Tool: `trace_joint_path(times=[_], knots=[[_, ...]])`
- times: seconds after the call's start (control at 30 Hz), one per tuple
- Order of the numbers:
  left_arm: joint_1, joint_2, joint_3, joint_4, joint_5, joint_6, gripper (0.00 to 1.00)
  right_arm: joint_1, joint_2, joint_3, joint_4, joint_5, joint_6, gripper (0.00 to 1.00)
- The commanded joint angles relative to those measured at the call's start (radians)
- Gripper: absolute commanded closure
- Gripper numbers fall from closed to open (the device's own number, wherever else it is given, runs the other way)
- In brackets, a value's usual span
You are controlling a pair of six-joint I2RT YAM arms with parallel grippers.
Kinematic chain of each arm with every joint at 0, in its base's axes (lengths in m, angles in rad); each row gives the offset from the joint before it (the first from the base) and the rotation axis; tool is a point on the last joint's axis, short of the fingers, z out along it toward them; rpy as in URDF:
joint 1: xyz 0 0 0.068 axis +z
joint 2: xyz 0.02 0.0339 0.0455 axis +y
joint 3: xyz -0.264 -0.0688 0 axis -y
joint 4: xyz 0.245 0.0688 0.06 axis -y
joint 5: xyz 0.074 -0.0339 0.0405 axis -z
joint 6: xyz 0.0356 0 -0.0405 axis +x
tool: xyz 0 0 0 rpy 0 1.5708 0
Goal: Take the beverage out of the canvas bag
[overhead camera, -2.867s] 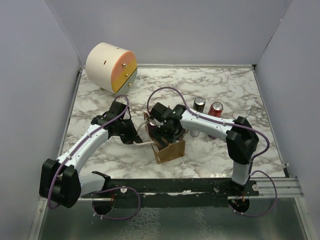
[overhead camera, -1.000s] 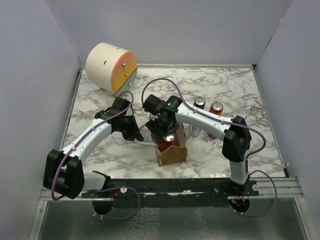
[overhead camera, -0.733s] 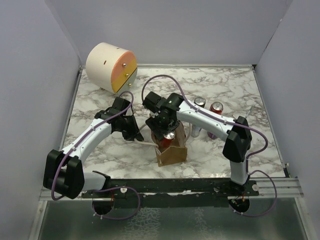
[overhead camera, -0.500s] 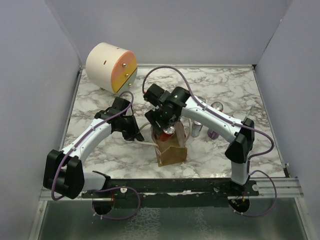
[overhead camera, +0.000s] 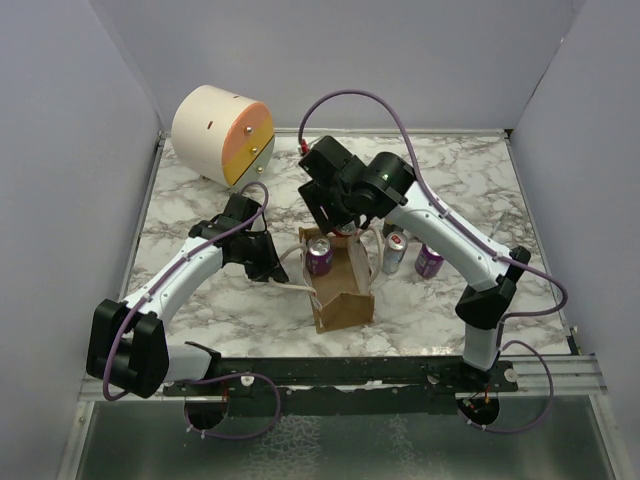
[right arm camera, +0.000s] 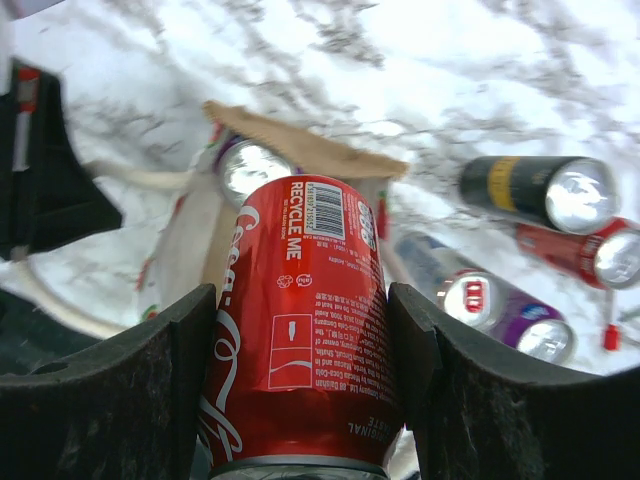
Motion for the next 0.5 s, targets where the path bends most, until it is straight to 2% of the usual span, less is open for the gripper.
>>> trace_joint_path(times=[0.0,0.17,0.33,0.47], knots=[[0.006,-0.027,-0.014,0.023,0.03,0.008,1.0,0.001,-0.094,0.028,0.074,0.303,-0.008,0.98],[0.006,-0.04,0.002,-0.002,0.022,0.027,1.0,-0.063,-0.161,-0.036,0.132,0.419,-0.015,0.98],[0.004,-0.036,0.016,-0.009,0.02,0.036,1.0,-0.175,-0.217,-0.089,0.085,0.401,0.027,0.98],[0.003,-0.04,0.016,-0.011,0.019,0.039,1.0,-0.226,-0.293,-0.194,0.032,0.345,0.086,0.98]])
